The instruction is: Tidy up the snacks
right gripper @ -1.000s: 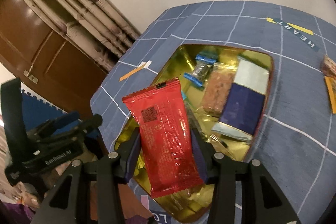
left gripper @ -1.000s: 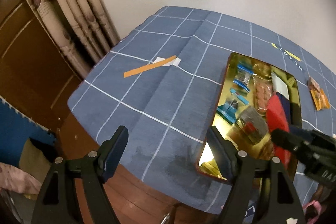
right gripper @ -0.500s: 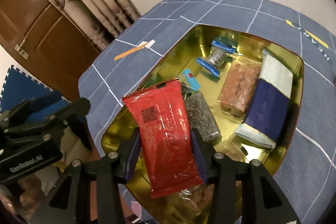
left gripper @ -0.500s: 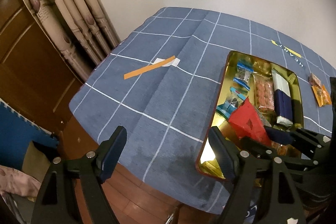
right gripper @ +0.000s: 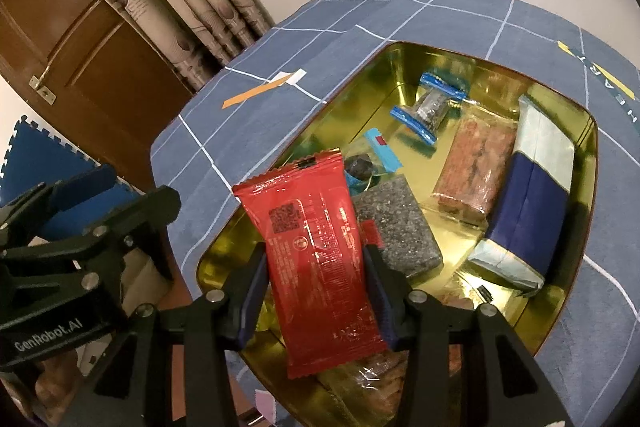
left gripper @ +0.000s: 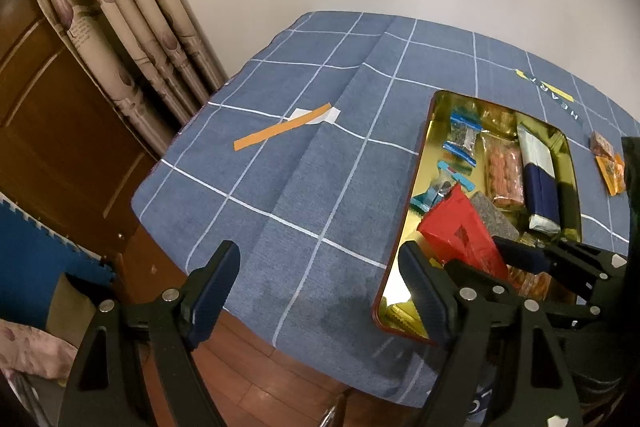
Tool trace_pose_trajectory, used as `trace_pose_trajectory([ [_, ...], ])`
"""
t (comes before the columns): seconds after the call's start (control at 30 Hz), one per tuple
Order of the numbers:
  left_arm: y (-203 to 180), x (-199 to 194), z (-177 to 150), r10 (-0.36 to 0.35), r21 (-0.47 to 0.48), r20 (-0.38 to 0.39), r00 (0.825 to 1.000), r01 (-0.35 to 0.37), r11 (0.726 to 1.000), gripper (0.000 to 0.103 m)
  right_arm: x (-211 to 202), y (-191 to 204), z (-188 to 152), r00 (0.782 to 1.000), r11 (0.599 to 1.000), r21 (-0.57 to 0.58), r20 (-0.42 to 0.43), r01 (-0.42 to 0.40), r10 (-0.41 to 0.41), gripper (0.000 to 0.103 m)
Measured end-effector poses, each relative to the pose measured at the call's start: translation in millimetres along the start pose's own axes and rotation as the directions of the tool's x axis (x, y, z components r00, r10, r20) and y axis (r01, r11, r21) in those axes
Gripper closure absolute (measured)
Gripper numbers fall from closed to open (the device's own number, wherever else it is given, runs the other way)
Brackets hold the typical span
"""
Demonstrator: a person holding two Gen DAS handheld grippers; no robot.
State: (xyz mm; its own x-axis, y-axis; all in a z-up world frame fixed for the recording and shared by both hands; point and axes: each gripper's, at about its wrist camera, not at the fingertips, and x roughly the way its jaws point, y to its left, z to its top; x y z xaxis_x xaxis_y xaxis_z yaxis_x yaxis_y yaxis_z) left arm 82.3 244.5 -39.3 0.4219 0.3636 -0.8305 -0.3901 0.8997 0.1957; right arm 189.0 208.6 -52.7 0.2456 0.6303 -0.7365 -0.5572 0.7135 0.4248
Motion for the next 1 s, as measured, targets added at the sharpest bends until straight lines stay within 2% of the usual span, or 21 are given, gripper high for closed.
trace_pose_trajectory([
  [0.3,1.6,0.9,0.2,0.003,-0.014,0.005,1.000,-0.003,1.000,0.022,-2.4,-1.8,-1.1,1.000,1.000,0.010,0.015,-0.013,0.012,0.054],
  [0.5,8.6,-1.7,1.3,0.006,-0.043,0.016,1.000,-0.005,0.999,0.020,-12.8,-1.1,-2.6,0.996,0.998,-0.004,0.063,-0.068,0.068,0.054],
  [0.73,6.9,-0.6,0.5,0.017,-0.028,0.011,1.000,-0.016,0.999,0.019,-23.8,-1.9,-6.8,0.992,0.997,-0.016,0.101,-0.080,0.081,0.054],
  [1.0,0.9,0.6,-1.3,0.020,-0.001,0.015,1.000,-0.020,1.000,0.019,-48.3,-16.3,-12.2,0.979,0.995,0.041,0.189,-0.086,0.076,0.054],
])
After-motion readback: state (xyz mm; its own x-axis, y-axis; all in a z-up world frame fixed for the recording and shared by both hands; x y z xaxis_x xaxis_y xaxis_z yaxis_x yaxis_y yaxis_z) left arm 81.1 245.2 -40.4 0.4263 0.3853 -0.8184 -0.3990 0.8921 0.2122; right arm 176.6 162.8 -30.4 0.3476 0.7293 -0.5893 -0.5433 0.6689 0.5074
